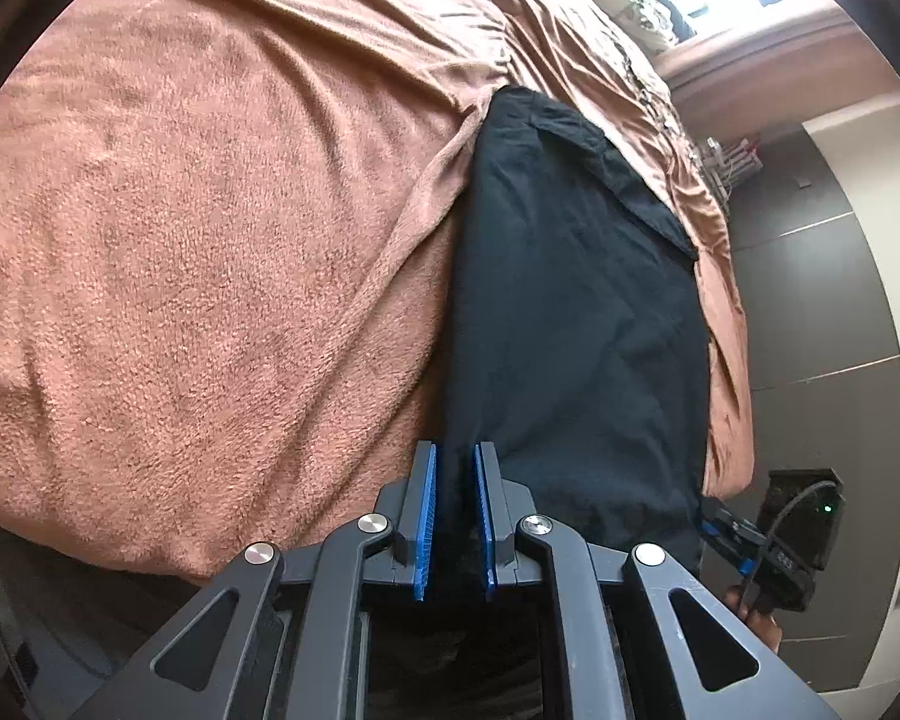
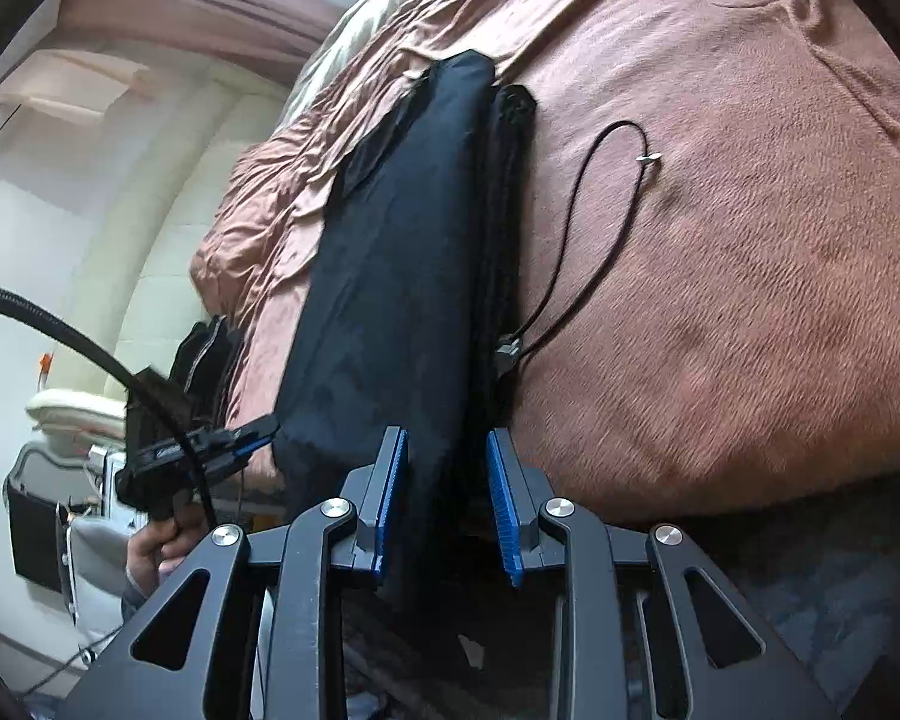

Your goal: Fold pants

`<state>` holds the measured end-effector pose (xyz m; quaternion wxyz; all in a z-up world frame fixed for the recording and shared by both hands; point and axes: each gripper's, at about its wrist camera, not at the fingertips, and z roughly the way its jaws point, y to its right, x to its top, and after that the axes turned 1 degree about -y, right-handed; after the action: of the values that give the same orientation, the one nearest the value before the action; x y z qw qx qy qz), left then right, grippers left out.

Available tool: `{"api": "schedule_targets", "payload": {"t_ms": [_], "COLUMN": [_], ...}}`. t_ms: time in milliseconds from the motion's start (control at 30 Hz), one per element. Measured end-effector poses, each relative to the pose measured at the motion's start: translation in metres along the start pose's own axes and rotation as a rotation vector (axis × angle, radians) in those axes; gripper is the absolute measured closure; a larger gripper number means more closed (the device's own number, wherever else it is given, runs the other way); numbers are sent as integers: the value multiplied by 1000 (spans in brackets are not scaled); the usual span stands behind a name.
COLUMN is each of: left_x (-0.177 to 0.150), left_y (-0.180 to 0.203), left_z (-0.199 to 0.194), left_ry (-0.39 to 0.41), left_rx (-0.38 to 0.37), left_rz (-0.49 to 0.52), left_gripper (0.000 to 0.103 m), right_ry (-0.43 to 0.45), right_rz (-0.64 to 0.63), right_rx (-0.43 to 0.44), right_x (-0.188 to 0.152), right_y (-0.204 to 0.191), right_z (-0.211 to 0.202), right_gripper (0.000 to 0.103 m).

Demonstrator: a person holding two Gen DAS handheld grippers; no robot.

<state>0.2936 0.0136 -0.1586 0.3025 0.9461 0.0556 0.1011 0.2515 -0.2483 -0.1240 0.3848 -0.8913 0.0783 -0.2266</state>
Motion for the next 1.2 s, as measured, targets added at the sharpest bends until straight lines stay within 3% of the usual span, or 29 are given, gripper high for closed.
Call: {"api": "schedule_targets", "payload": {"t_ms": [33, 233, 400, 500, 600, 633, 667, 733, 1033, 1200], "left_x": [1, 5, 10, 14, 22, 23, 26, 31, 63, 82], "left_y": [0, -2, -6, -8, -9, -10, -8, -6, -1, 4], "left_z": [3, 5, -1, -4, -6, -7, -7, -6, 2, 13], "left_ry": [0, 14, 19, 27, 46, 53, 59, 64, 73, 57], "left_rx": [8, 43, 33, 32, 18, 16, 15, 4, -23, -39], "left_rz": [3, 3, -2, 2, -3, 1, 8, 21, 33, 46], "left_gripper": [91, 95, 95, 91, 70, 64, 62, 58, 57, 57], "right_ry": [-5, -30, -59, -29, 5, 16, 28, 49, 29, -23], "right_rz": [-9, -24, -44, -50, -50, -48, -47, -37, 29, 79], "right_rx": [13, 40, 0, -5, -12, -18, -23, -17, 3, -47], "right_x": [-3, -8, -2, 12, 28, 32, 39, 51, 84, 93], "right_y": [-3, -7, -7, -8, -7, -8, -7, -6, 4, 16], "right_z": [2, 16, 10, -3, -11, -10, -10, -10, 31, 44], "right_gripper": [95, 97, 96, 92, 77, 68, 59, 54, 54, 54]}}
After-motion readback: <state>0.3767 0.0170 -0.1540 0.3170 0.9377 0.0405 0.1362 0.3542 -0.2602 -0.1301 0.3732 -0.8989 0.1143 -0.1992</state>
